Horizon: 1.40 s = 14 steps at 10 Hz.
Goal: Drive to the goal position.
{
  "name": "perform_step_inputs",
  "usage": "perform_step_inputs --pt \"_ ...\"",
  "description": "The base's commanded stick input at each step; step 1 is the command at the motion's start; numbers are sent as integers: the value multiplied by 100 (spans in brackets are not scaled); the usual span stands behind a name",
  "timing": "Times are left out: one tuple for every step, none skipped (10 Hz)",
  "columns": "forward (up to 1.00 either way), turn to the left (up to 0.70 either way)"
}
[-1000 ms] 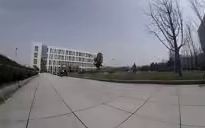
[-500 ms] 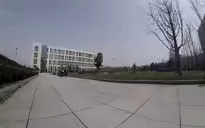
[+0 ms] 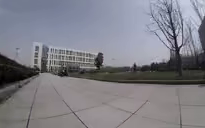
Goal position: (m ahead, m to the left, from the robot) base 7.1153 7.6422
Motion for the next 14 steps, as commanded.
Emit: perform_step_inputs --pt "0 0" --pt "0 0" --pt "0 0" --pt "0 0" --pt "0 0" --pt "29 0" --pt "70 0" --pt "70 0" --pt "70 0" --pt "70 0" --pt "70 0" --pt "70 0" --pt "70 0" --pt "70 0"
